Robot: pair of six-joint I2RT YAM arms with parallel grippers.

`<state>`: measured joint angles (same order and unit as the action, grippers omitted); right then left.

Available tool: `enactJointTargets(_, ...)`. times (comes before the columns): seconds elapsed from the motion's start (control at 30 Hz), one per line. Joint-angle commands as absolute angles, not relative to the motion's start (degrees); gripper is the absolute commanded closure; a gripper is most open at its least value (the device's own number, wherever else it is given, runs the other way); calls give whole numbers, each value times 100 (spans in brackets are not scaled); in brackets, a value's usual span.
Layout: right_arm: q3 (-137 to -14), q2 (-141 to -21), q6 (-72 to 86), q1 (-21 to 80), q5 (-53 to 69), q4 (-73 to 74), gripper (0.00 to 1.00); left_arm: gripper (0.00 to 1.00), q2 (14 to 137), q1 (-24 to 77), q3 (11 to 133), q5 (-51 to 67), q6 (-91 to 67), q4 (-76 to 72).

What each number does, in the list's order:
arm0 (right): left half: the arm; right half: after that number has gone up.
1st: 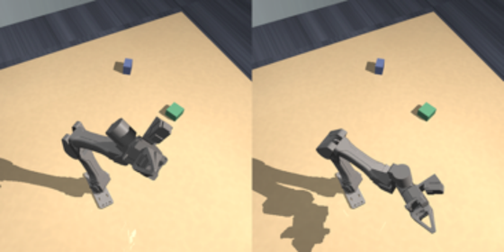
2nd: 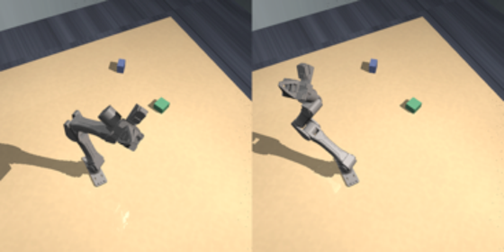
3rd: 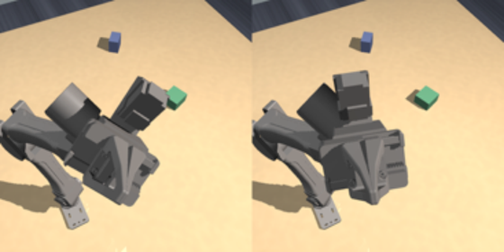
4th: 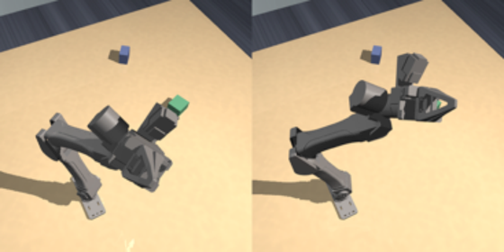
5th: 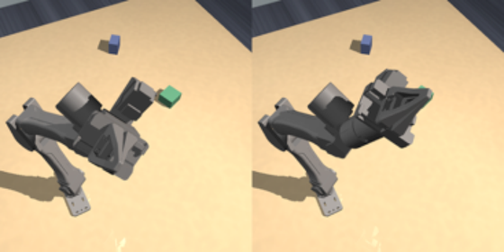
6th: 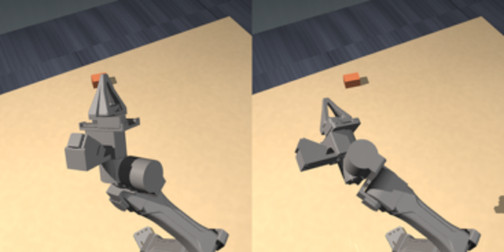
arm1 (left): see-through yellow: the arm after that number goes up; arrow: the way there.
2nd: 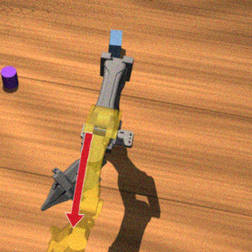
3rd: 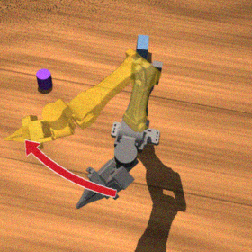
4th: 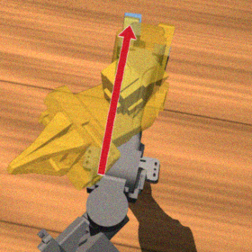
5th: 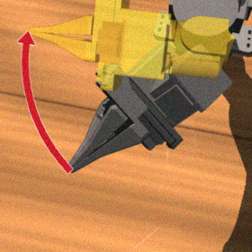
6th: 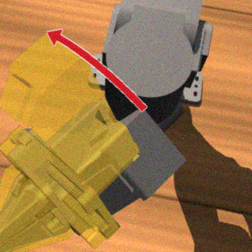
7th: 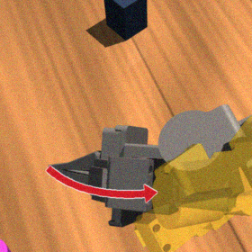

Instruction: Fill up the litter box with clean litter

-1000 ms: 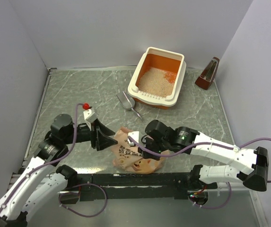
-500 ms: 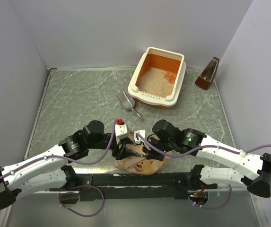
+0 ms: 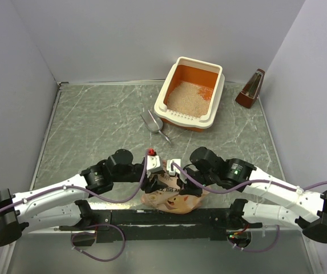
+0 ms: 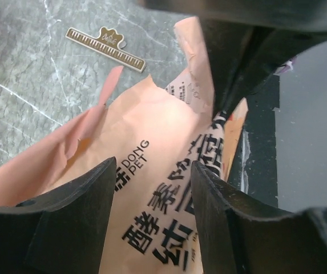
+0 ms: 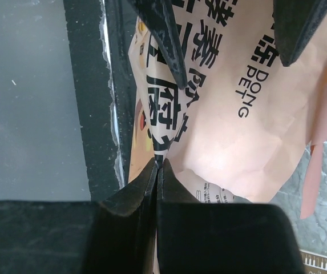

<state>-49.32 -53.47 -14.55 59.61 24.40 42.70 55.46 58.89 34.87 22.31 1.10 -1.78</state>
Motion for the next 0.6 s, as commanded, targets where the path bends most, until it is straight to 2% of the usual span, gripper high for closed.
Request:
enactJointTargets(0.0, -5063, -5062, -1389, 5915, 2681, 3586, 100, 41, 5265, 5941, 3375, 2522, 141, -106)
enactJointTargets(0.23, -5054, -5159, -1397, 5897, 2707, 3559, 100, 41, 4834, 5941, 3392, 2979, -342, -211)
enactJointTargets(0.37, -5080, -5221, -1397, 5889, 2725, 3568, 100, 41, 5123, 5950, 3419, 3436, -501, -422)
enactJointTargets(0.57, -5063, -5159, -1362, 5889, 2725, 3568, 100, 39, 5616, 5959, 3463, 3516, -264, -361)
